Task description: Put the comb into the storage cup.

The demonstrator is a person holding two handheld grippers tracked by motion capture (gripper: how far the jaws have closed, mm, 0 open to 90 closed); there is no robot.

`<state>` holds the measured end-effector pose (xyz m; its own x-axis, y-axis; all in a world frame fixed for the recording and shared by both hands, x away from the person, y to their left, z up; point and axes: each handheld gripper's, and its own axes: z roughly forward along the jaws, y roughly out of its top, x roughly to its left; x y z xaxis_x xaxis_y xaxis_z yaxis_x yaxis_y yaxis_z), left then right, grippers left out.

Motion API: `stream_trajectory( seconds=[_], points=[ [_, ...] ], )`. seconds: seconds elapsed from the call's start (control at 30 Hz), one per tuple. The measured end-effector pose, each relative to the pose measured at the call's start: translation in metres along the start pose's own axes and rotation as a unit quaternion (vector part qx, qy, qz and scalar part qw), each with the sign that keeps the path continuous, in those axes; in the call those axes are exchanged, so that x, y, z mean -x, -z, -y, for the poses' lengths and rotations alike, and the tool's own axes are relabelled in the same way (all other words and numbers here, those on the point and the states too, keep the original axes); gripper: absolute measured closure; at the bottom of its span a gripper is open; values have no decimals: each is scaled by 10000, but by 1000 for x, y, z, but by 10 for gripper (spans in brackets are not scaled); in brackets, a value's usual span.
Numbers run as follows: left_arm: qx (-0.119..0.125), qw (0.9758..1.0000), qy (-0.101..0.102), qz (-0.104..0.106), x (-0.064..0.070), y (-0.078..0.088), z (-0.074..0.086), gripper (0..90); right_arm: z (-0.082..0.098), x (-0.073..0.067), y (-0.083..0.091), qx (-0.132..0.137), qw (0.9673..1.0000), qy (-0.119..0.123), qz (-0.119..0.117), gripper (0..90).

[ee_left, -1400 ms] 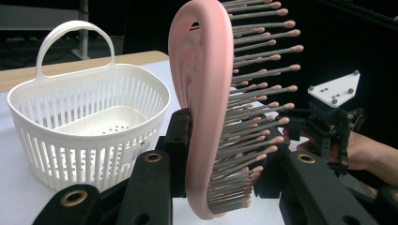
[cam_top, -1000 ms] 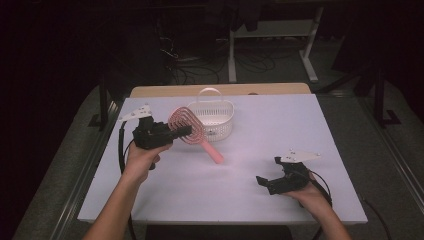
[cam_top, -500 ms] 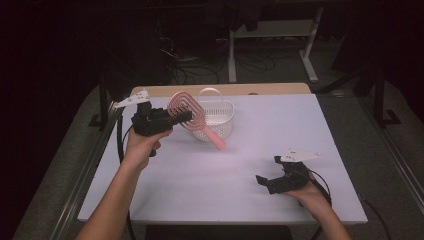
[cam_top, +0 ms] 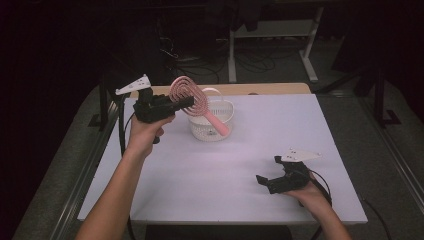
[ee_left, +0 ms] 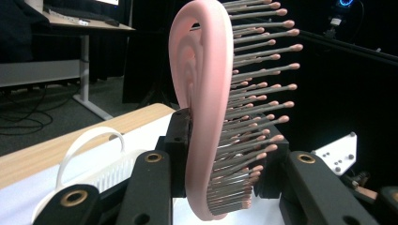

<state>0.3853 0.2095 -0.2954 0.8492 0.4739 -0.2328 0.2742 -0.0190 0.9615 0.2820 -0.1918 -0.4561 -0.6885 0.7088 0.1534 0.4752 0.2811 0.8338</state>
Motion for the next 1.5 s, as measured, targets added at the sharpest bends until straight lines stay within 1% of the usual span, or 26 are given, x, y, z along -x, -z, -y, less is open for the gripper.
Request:
stream_trajectory(
  seconds=[0.13,0.43,0.6,0.87,1.1,1.23,1.37,1.5],
  points=[
    [25,10000,-25,-55,-4,-3,-4,653,0,0,0,11,10000,10,-5,0],
    [188,9996,-6,-191,-15,-9,-15,653,0,0,1,5,10000,18,3,0],
    [258,9993,27,-264,-22,-13,-17,654,0,0,0,1,10000,13,-3,0],
    [276,9987,167,-405,-32,-22,-13,654,-1,-1,1,14,10000,37,-11,0],
    [249,9977,264,-577,-42,-31,-7,654,-1,-1,1,37,10000,24,-4,0],
    [224,9974,319,-608,-45,-37,-3,654,-2,-2,2,53,10000,16,-4,0],
    [203,9967,318,-714,-47,-43,2,654,-1,-2,2,50,10000,17,-11,0],
    [182,9965,357,-739,-50,-47,6,654,-2,-2,2,79,10000,13,-7,0]
  ],
)
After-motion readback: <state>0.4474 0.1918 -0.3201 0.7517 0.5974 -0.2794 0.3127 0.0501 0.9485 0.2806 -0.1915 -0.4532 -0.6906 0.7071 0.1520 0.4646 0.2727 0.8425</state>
